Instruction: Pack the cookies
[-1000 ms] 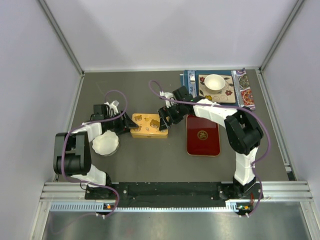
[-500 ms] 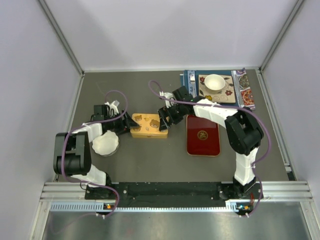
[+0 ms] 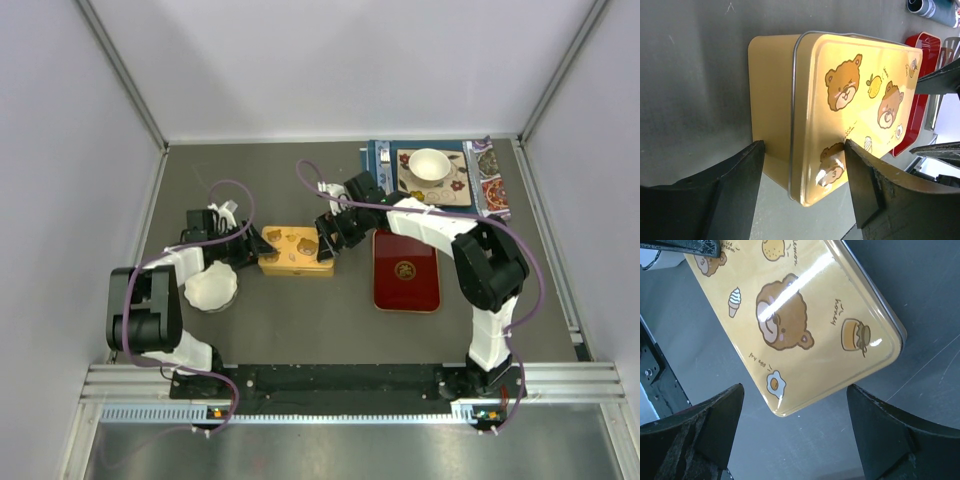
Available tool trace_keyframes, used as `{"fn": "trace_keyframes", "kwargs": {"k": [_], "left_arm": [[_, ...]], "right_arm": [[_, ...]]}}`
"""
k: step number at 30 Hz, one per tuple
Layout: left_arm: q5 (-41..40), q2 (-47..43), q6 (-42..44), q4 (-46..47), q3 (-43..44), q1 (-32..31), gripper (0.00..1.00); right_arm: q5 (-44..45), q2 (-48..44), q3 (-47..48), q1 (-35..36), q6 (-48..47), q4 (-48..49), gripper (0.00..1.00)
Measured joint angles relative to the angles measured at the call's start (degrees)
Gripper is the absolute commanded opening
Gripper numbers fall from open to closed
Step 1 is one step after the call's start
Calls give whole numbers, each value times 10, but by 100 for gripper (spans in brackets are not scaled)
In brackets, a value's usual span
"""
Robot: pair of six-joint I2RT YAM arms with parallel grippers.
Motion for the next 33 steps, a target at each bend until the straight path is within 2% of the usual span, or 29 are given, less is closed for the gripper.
{"fn": "trace_keyframes", "kwargs": {"k": [22,33], "left_arm": [[-11,-10,1,-2,-2,-7,73],[-31,-31,8,-14,-2,-20,74]], "right_arm": [[-2,0,15,6,-7,-4,84],[57,-21,15,6,-16,-3,89]]}}
